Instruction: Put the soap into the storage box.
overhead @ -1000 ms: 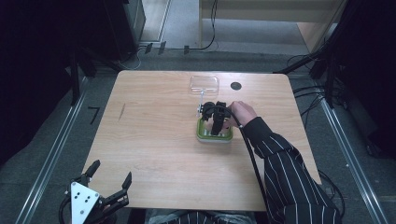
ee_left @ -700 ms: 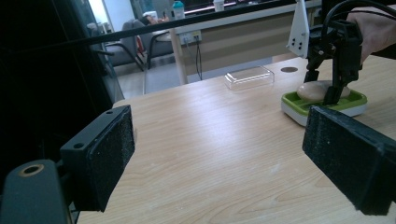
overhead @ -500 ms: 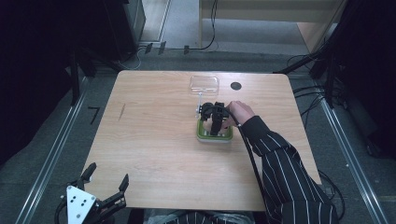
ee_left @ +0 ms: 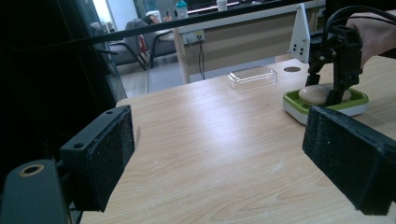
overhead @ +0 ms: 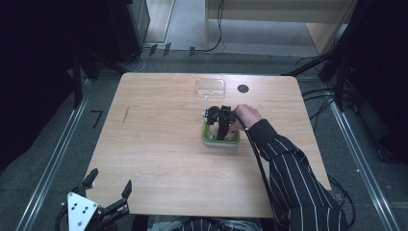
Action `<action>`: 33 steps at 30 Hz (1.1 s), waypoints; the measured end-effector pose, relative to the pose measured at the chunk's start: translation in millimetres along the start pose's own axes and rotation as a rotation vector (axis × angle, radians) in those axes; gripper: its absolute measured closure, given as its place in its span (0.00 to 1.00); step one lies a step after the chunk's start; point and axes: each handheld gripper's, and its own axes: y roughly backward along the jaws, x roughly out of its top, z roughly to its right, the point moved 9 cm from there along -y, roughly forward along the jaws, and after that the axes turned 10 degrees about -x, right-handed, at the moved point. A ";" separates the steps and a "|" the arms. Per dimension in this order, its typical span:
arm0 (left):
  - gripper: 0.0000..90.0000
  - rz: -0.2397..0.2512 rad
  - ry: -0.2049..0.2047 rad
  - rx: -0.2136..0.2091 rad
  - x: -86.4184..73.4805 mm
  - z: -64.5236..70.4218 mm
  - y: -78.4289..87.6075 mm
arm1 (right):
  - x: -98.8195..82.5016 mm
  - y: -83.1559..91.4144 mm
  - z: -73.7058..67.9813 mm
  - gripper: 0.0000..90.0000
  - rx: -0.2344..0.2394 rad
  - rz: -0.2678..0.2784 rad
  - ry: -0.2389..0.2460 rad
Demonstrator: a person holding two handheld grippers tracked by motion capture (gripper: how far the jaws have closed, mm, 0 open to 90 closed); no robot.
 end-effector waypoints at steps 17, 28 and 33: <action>0.11 -0.001 -0.001 0.000 -0.1 0.0 0.3 | -1.2 -0.8 -4.3 0.37 0.029 0.018 0.030; 0.11 -0.002 -0.003 0.000 0.0 0.3 0.2 | -1.6 0.7 -3.5 0.33 0.022 0.013 0.005; 0.11 0.000 -0.002 -0.003 0.3 0.5 -0.4 | -3.4 6.0 0.0 0.24 0.006 0.009 -0.035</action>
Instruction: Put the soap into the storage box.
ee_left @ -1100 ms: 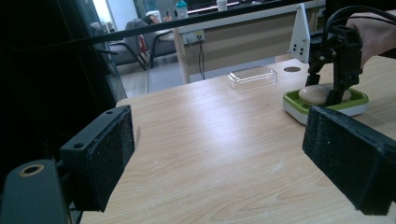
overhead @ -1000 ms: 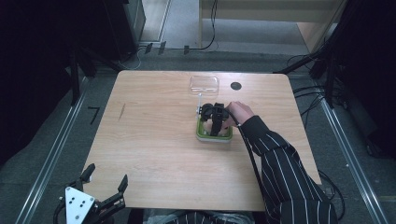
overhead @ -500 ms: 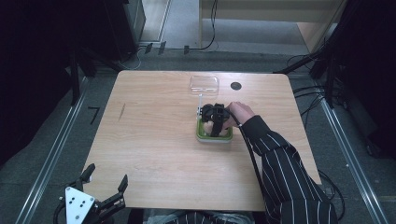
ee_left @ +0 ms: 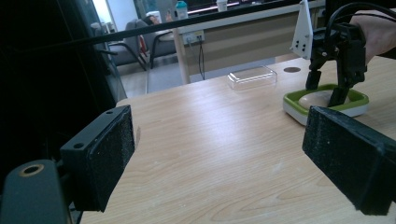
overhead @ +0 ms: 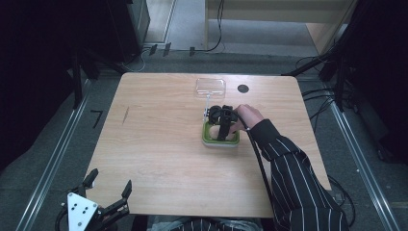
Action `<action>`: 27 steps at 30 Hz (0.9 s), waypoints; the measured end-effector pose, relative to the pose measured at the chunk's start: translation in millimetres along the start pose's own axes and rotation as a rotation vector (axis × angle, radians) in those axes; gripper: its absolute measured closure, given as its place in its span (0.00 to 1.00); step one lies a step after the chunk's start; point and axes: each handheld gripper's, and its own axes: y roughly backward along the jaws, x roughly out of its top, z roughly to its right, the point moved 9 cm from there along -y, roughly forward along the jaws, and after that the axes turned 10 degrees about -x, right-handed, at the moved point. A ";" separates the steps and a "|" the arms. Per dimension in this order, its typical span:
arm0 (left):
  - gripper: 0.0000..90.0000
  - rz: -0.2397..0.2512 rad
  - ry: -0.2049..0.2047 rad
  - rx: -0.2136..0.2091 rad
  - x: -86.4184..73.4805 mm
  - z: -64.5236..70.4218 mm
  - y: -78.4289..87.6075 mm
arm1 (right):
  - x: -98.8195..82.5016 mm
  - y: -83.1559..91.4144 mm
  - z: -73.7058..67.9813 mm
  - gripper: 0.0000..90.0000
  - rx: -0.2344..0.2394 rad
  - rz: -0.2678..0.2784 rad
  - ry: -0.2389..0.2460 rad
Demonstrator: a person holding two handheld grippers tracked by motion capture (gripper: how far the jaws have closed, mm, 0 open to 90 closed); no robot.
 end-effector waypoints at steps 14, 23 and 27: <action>0.11 0.001 -0.004 -0.016 1.3 1.9 -5.0 | -10.0 11.7 0.7 0.03 -0.015 -0.035 -0.123; 0.11 0.002 -0.009 -0.032 2.6 3.7 -9.5 | -26.6 20.3 -4.3 0.00 -0.052 -0.062 -0.219; 0.11 0.005 -0.010 -0.043 3.7 5.4 -12.7 | -38.6 25.7 -9.2 0.00 -0.075 -0.061 -0.262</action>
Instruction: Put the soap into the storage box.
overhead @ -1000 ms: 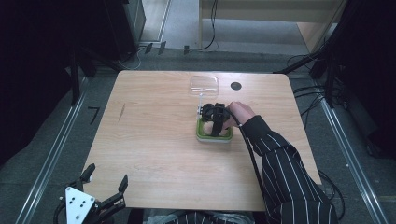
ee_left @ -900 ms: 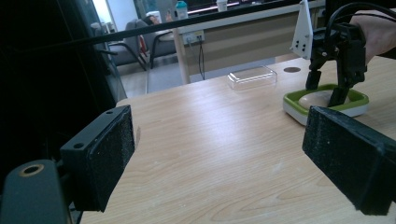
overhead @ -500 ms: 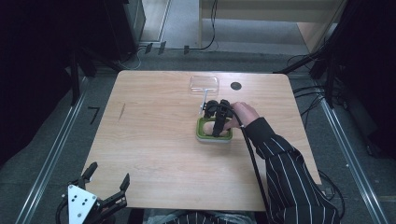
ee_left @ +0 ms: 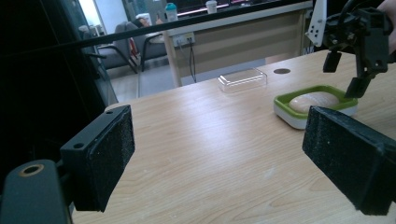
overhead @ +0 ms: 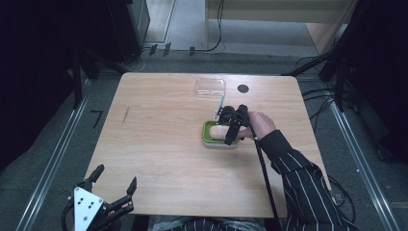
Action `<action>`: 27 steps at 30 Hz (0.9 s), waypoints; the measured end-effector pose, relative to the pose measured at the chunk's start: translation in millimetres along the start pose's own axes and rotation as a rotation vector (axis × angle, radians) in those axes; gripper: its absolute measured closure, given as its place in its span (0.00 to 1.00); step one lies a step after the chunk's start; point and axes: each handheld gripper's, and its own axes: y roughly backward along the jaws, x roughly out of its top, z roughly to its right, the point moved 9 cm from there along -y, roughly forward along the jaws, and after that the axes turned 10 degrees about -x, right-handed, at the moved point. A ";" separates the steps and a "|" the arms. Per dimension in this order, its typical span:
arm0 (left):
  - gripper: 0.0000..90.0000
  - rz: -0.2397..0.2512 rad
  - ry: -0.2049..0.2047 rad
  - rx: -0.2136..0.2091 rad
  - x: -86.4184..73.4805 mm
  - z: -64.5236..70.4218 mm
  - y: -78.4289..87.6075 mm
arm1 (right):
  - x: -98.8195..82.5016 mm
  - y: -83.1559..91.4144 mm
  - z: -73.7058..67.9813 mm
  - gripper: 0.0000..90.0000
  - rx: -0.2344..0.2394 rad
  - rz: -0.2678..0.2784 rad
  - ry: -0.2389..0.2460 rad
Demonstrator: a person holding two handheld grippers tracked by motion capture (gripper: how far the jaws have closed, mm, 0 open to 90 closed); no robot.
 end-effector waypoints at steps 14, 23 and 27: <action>0.11 0.005 -0.007 -0.027 2.5 2.9 -8.6 | -35.3 10.3 -7.2 0.00 -0.034 -0.016 -0.117; 0.11 0.005 -0.015 -0.052 4.4 6.1 -15.3 | -66.2 18.1 -23.3 0.00 -0.060 -0.025 -0.141; 0.11 0.008 -0.015 -0.057 5.0 6.6 -17.5 | -77.1 18.8 -28.6 0.00 -0.063 -0.029 -0.151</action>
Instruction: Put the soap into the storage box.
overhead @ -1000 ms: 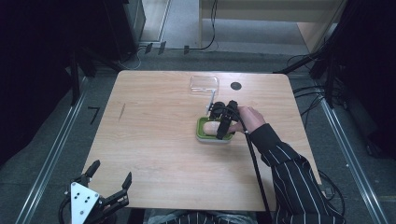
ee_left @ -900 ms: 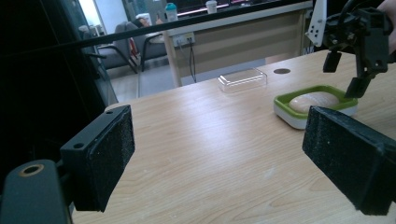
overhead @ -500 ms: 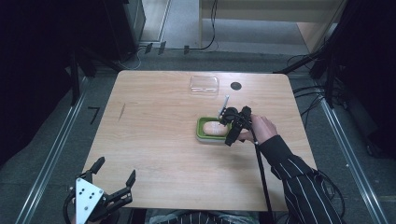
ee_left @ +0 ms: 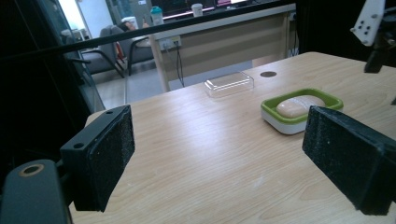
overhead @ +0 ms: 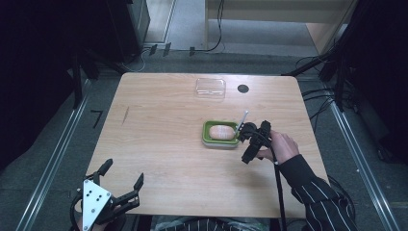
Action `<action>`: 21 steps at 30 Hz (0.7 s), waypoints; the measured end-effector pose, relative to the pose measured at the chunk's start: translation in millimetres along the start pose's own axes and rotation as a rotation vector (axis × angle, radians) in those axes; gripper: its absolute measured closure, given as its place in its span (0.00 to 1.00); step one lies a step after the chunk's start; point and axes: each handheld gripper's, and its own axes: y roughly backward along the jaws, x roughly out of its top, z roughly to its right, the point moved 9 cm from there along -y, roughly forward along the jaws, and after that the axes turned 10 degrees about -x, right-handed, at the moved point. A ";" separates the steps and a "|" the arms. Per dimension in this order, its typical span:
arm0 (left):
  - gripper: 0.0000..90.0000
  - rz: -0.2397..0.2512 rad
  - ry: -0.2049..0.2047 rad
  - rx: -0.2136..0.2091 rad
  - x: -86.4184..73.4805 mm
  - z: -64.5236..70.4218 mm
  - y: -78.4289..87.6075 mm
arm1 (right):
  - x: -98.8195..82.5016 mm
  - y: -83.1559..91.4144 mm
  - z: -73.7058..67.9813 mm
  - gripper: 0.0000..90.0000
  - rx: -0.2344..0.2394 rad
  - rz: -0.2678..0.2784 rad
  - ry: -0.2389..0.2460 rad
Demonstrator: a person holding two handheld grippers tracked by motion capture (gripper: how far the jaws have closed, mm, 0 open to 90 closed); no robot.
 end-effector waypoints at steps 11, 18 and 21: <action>0.11 0.000 -0.012 -0.034 2.7 4.3 -9.9 | -48.7 -4.9 -17.6 0.00 -0.001 -0.054 -0.043; 0.11 0.003 -0.014 -0.052 4.4 7.1 -15.9 | -71.7 -9.8 -26.1 0.00 0.021 -0.112 -0.065; 0.11 0.004 -0.016 -0.057 4.8 7.6 -17.1 | -76.5 -10.2 -26.2 0.00 0.016 -0.117 -0.065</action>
